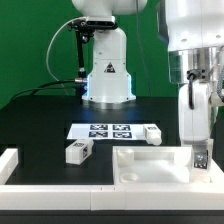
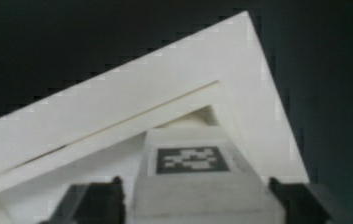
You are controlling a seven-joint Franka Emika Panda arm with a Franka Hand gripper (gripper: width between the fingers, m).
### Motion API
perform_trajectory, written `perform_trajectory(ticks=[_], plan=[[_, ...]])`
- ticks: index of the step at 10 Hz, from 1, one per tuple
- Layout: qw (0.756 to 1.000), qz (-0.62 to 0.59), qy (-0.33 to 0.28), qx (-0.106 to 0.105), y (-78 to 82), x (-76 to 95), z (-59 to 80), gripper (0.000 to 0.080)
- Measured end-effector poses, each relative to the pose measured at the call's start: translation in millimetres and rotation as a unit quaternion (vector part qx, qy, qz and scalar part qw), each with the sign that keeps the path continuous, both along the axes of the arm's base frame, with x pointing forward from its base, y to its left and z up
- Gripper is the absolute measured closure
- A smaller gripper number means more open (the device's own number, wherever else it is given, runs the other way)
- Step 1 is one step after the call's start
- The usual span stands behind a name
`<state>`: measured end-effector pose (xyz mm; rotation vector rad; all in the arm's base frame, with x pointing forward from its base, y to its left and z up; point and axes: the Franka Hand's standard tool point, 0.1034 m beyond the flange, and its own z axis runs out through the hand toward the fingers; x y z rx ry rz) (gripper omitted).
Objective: Assemble one leg
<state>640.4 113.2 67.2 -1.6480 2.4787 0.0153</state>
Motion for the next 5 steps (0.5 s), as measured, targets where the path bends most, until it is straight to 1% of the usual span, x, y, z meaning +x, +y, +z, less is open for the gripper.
perform_trajectory(ticks=[1,2,3,4,5], plan=[[1.000,0.013,-0.008,0.001,3.3,2.7,9.4,0.0278],[0.999,0.035,-0.021,0.004,6.1,6.6,27.6,0.0179],[0.999,0.033,-0.027,0.009,8.4,8.7,38.6,0.0155],[0.999,0.025,-0.025,0.010,11.2,7.9,37.2,0.0155],[0.999,0.032,-0.024,0.008,10.5,7.3,34.5,0.0151]])
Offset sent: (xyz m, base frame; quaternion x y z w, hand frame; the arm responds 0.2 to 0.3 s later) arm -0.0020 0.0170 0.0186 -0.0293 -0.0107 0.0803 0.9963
